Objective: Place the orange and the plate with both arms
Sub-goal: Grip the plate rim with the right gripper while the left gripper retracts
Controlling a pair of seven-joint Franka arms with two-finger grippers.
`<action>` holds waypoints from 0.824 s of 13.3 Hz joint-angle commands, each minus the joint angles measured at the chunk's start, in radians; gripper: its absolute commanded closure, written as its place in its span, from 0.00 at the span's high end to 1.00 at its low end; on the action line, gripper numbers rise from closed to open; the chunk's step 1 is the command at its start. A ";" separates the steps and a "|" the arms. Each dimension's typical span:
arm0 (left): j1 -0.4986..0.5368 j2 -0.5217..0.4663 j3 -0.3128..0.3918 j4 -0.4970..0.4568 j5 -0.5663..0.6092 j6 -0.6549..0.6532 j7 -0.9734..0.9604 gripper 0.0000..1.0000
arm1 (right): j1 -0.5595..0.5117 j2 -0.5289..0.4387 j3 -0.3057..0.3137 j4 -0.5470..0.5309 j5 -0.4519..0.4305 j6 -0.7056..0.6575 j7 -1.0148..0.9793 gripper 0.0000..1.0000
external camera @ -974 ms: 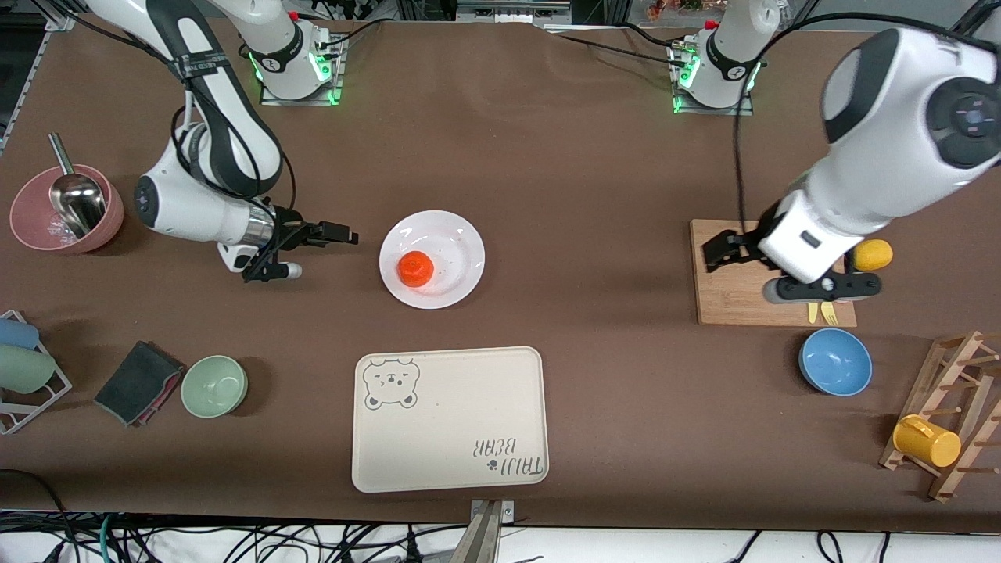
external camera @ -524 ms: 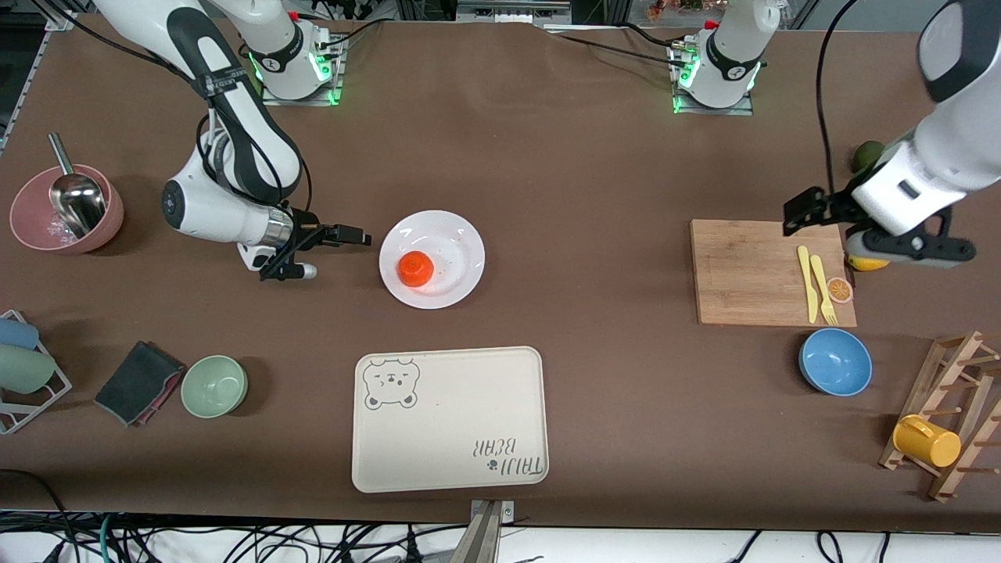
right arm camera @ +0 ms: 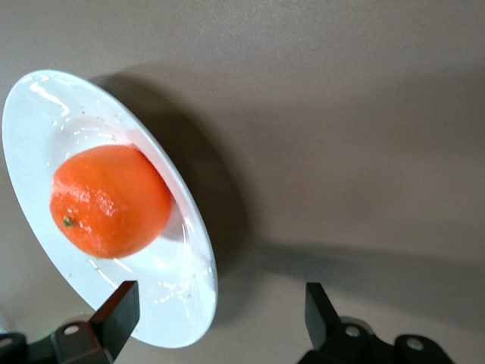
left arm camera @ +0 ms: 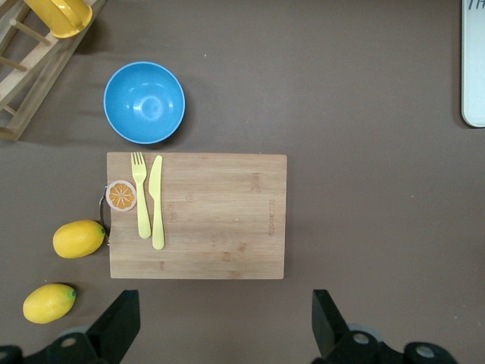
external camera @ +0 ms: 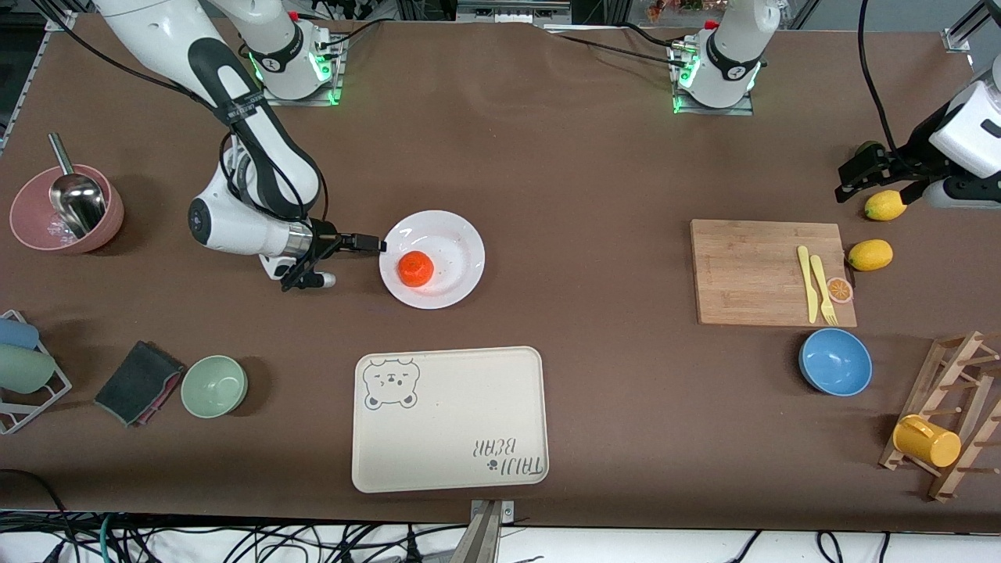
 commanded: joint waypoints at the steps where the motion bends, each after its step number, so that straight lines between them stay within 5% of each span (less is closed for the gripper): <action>1: 0.007 -0.012 0.001 -0.016 0.010 0.026 0.011 1.00 | -0.003 0.037 0.012 0.041 0.029 0.006 -0.042 0.91; 6: -0.021 -0.019 0.006 -0.005 0.002 0.034 0.011 1.00 | 0.001 0.083 0.022 0.085 0.030 0.006 -0.073 0.68; 11: -0.076 -0.026 0.008 -0.010 0.011 0.048 0.008 1.00 | -0.002 0.097 0.022 0.088 0.030 0.004 -0.130 0.15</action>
